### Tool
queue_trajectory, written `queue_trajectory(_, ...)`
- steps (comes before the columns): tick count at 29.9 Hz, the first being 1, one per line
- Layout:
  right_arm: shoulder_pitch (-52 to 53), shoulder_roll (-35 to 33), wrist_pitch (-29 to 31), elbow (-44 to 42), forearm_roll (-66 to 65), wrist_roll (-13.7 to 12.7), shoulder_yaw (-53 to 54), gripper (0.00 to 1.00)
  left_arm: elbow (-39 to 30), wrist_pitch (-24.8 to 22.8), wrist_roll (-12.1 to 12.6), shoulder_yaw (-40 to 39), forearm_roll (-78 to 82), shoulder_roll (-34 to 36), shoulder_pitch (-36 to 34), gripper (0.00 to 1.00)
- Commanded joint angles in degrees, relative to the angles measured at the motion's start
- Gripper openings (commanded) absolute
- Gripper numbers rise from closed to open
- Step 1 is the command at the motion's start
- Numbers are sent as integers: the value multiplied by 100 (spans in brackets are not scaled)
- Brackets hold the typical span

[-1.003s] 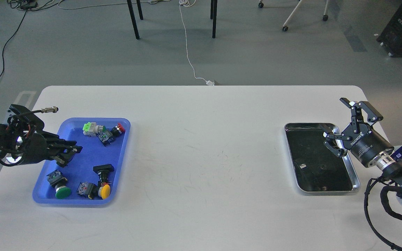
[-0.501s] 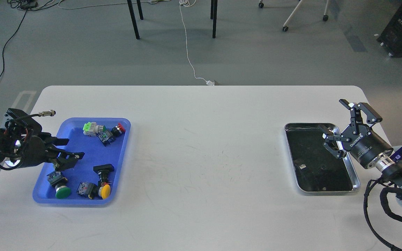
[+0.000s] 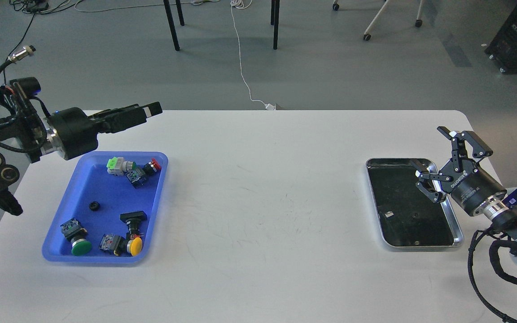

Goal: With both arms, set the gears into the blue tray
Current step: 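Release the gear in the blue tray and lift the left gripper, then move the right gripper back over the metal tray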

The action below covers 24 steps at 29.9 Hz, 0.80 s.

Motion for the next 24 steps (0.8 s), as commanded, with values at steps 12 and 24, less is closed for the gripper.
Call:
queue_trajectory(12,334,-970,0,696,-1617,0,-59,97,266,-229,-2,-2569,-1979,-1931,2407,98)
queue_trajectory(24,2477,-2509,0,2084,-7382,0,-1313,98,275,-705,-2,-3204,-1961,-2451,2935,98)
